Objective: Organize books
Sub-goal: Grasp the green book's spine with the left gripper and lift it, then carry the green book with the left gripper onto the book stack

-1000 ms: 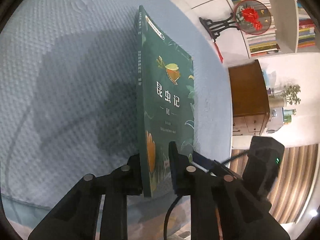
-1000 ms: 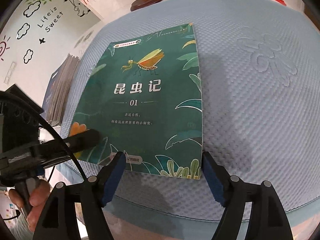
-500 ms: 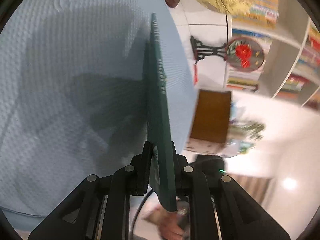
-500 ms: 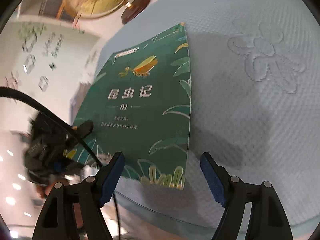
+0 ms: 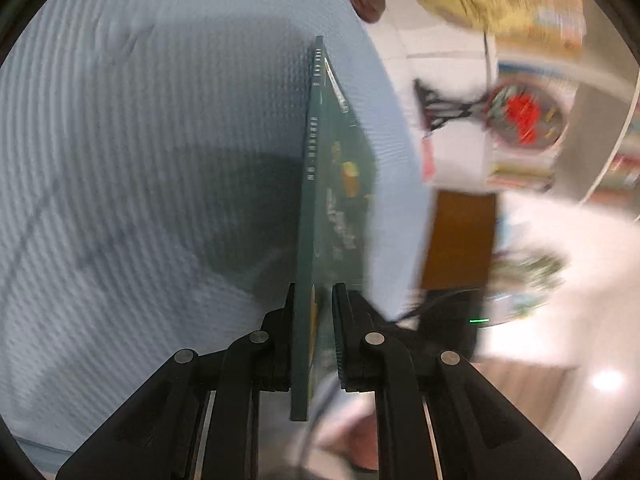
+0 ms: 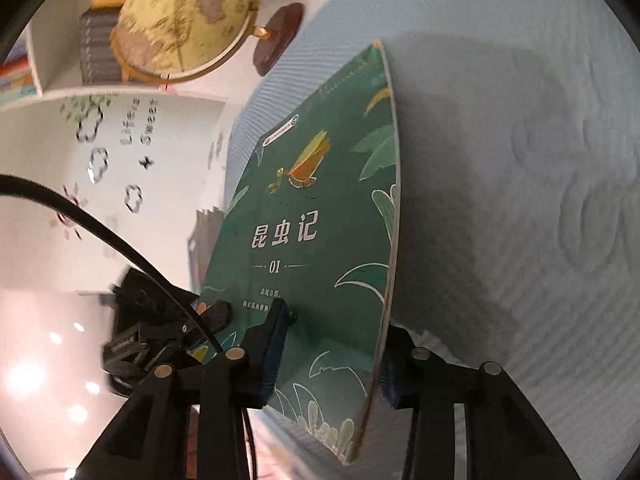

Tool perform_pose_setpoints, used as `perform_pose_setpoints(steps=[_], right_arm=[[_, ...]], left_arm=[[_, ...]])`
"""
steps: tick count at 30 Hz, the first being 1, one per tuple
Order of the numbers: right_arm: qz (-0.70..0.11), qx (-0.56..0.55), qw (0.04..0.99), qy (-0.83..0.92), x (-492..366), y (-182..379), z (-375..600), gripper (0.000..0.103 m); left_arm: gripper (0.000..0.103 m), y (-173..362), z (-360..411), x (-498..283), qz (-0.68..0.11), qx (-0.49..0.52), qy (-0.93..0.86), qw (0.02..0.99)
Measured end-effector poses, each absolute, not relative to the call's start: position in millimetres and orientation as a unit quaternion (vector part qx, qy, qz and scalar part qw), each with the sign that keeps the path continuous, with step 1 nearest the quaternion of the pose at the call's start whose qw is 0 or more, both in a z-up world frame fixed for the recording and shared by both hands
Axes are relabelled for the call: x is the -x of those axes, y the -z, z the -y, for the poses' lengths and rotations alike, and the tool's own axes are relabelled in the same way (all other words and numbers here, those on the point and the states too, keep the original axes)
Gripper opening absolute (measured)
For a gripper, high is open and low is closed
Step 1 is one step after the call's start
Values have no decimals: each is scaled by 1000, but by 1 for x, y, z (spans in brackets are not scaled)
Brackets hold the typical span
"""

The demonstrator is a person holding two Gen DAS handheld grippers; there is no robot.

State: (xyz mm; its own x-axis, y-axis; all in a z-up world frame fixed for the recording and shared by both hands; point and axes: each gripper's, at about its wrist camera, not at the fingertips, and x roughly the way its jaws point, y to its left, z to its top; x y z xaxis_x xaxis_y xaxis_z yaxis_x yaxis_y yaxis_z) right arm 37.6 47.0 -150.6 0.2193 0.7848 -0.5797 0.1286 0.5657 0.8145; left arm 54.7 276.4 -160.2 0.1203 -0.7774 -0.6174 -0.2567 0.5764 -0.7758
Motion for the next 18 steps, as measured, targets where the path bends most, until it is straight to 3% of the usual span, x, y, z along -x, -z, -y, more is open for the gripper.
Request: perform_pose_setpoints(steps=[4, 9, 18], right_arm=[[-570, -297, 730, -233, -37, 125, -61, 37], [-544, -223, 777, -222, -32, 97, -65, 37], [-509, -183, 811, -224, -17, 59, -75, 36]], left_arm=[[12, 140, -243, -54, -635, 265, 189, 700], [12, 114, -209, -46, -609, 156, 184, 756], [13, 80, -231, -34, -566, 192, 228, 769]])
